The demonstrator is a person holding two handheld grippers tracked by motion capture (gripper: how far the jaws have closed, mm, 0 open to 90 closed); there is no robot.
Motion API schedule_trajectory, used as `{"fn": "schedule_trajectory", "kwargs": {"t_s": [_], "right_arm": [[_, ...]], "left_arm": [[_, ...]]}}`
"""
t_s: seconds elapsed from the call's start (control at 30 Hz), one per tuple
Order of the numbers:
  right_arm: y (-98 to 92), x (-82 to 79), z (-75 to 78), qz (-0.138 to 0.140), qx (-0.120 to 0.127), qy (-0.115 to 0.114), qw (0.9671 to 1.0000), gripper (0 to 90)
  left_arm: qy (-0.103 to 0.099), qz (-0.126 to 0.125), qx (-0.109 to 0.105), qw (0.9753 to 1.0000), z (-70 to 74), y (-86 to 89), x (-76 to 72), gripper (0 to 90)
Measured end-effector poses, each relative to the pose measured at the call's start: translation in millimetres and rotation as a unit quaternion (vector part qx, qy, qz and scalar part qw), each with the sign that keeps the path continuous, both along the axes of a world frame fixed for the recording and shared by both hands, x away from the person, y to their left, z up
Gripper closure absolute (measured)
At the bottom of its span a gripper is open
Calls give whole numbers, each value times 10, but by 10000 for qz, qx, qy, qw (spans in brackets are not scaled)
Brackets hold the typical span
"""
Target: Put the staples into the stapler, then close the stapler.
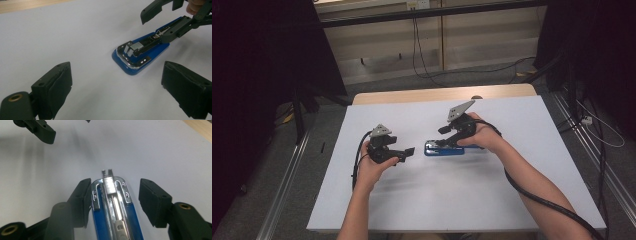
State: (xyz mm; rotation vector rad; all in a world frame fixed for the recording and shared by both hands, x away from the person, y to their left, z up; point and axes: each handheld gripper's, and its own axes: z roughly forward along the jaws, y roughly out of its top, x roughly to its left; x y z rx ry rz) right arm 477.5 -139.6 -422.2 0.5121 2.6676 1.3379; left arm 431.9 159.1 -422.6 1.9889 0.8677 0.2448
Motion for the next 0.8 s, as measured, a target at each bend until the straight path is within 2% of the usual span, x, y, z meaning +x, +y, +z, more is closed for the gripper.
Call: {"fn": "schedule_trajectory", "kwargs": {"t_s": [0.17, 0.27, 0.47, 0.57, 0.8], "right_arm": [[-116, -89, 33, -337, 98, 36, 9994, 299], [-171, -157, 54, -483, 30, -77, 9988, 249], [-296, -277, 69, -756, -6, -163, 9970, 210], [-376, -339, 57, -884, -59, -192, 9959, 201], [-530, -522, 33, -1192, -331, -382, 9916, 184]], "left_arm": [[10, -12, -24, 10000, -5, -11, 5, 100], [9, -28, 0, 10000, -4, -13, 6, 99], [6, -27, -63, 10000, -9, -38, 2, 99], [-1, -50, -14, 10000, -14, -38, 4, 99], [15, -45, -55, 10000, -21, -52, 13, 99]]}}
